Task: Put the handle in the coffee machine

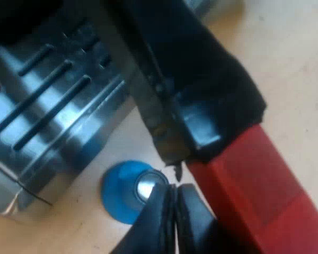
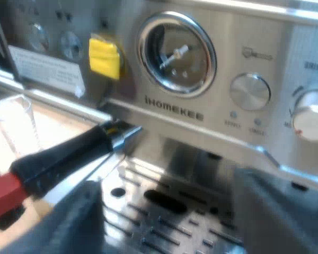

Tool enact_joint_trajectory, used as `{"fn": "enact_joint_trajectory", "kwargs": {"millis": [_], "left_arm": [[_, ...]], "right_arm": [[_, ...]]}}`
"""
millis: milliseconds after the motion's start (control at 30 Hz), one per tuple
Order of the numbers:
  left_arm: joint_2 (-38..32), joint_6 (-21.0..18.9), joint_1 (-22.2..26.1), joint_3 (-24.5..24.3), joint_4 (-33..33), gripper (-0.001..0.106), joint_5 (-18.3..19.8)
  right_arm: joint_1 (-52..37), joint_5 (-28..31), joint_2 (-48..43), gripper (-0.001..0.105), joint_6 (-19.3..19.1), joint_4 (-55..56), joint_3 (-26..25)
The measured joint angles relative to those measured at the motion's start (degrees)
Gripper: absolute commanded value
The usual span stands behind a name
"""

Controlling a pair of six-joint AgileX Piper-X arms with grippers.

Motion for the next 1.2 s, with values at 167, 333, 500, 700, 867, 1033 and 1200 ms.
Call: {"fn": "enact_joint_trajectory", "kwargs": {"millis": [167, 333, 500, 700, 867, 1033, 1200], "left_arm": [[-0.4, -3.3, -4.6, 0.0, -1.4, 0.000, -4.4], [-2.1, -3.5, -7.1, 0.4, -4.2, 0.000, -5.3], [-3.7, -4.1, -7.2, 1.0, -8.6, 0.000, -1.1], [-3.7, -6.3, -7.1, 1.3, -10.1, 0.000, 2.3], [-3.8, -6.5, -6.1, 1.3, -9.9, 0.000, 3.5], [-9.9, -4.8, -3.7, 0.2, -8.4, 0.000, 5.3], [-14.8, -1.9, -1.0, -0.2, -2.2, 0.019, -1.1]], "right_arm": [[0.0, -3.4, -2.5, 0.078, 0.0, 4.9, 0.0], [0.0, -6.2, -4.5, 0.078, 0.0, 5.5, 0.0], [0.0, -6.5, -4.8, 0.078, 0.0, 5.6, 0.0], [0.0, -6.5, -4.8, 0.078, 0.0, 5.6, 0.0], [0.0, -7.0, -4.8, 0.078, 0.0, 5.6, 0.0], [0.0, -9.2, -4.8, 0.078, 0.0, 5.7, 0.0], [0.0, -11.3, -4.8, 0.078, 0.0, 5.9, 0.0]]}}
